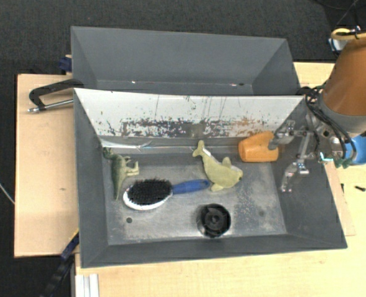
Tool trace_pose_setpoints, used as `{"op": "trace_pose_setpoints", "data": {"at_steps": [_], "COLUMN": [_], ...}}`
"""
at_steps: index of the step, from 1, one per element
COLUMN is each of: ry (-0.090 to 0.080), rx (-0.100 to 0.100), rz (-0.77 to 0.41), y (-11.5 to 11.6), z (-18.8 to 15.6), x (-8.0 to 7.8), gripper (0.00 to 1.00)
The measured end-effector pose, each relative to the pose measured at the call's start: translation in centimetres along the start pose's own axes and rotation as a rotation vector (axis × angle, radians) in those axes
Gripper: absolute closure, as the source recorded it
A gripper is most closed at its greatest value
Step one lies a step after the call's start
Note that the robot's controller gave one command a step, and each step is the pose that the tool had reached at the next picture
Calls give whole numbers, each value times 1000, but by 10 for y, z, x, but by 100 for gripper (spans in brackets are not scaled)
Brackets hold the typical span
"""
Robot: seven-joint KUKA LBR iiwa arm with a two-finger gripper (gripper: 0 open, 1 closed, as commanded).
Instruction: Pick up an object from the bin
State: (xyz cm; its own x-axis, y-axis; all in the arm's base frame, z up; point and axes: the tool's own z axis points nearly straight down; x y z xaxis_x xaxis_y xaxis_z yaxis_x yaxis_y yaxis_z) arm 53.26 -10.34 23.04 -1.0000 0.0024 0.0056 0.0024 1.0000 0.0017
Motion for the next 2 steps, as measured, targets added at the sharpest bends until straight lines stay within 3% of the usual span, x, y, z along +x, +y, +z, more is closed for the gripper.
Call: {"op": "trace_pose_setpoints", "data": {"at_steps": [1,2], "ry": [-1,-17], "rx": [-3,1], "rz": [104,174], "y": [52,75], "z": [79,159], "x": [-34,-20], "gripper": [0,0]}}
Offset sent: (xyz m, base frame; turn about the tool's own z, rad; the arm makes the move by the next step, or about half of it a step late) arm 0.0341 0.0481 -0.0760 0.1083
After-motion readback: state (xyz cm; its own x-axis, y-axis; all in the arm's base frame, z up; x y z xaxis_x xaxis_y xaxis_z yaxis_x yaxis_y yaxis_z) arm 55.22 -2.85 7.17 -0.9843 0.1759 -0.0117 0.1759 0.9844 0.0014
